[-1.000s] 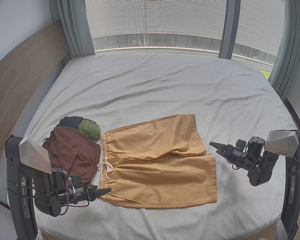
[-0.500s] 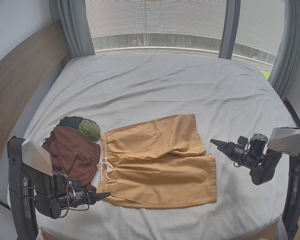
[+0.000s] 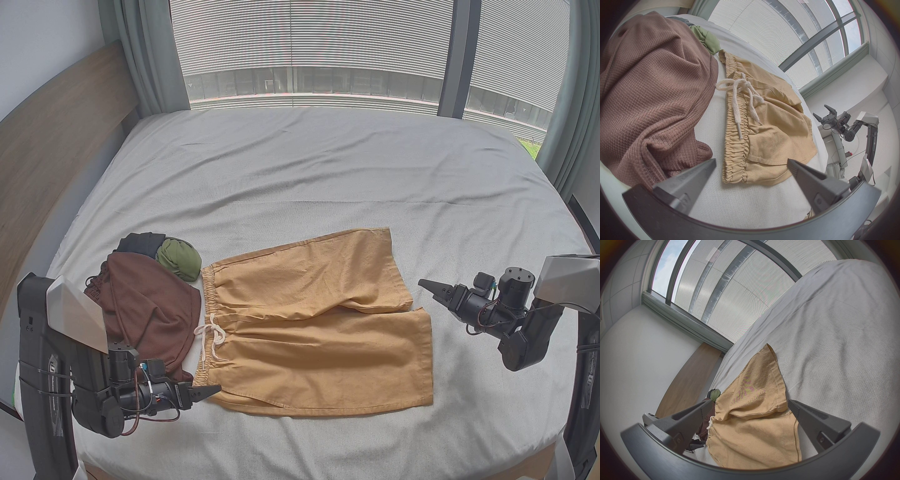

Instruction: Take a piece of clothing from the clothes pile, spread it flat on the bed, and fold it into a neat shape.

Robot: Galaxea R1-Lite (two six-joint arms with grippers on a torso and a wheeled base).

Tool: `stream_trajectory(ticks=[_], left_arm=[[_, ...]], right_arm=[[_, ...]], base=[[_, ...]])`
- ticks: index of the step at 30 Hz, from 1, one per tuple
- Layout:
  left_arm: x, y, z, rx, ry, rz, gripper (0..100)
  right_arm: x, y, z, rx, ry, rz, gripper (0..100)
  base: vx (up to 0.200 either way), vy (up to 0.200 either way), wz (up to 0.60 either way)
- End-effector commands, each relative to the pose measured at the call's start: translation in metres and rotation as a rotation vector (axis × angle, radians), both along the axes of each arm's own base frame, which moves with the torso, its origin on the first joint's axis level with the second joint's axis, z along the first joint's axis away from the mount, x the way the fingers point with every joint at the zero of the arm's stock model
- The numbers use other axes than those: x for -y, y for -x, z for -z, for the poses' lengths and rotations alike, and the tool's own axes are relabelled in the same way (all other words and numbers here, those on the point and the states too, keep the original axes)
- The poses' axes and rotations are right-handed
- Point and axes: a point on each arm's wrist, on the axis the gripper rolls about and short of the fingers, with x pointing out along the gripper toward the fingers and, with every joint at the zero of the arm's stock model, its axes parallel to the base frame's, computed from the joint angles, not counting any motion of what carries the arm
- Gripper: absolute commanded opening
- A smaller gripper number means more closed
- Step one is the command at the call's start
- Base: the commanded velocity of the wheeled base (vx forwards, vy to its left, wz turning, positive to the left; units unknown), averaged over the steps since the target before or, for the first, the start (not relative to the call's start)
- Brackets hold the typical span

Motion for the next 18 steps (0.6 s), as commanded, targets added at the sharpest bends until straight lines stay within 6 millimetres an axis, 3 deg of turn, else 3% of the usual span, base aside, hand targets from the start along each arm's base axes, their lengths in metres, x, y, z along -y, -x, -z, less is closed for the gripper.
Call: stream_trajectory(ticks=[1,8,18], left_arm=[[0.0,-0.001,0.001,-0.001,0.001,0.0,0],[0.0,-0.002,0.001,0.002,0.002,-0.001,0],[0.0,-0.001,0.001,0.002,0.002,0.003,0]], right_arm=[[-0.001,0.0,0.001,-0.001,0.001,-0.004,100],[-0.006,0.008,0.004,-0.014,0.027,-0.022,100],[-0.015,0.044,0.026,-0.104,0.142,-0.092,100]], base=[[0.0,0.0,0.0],[0.0,0.0,0.0],[0.0,0.0,0.0]])
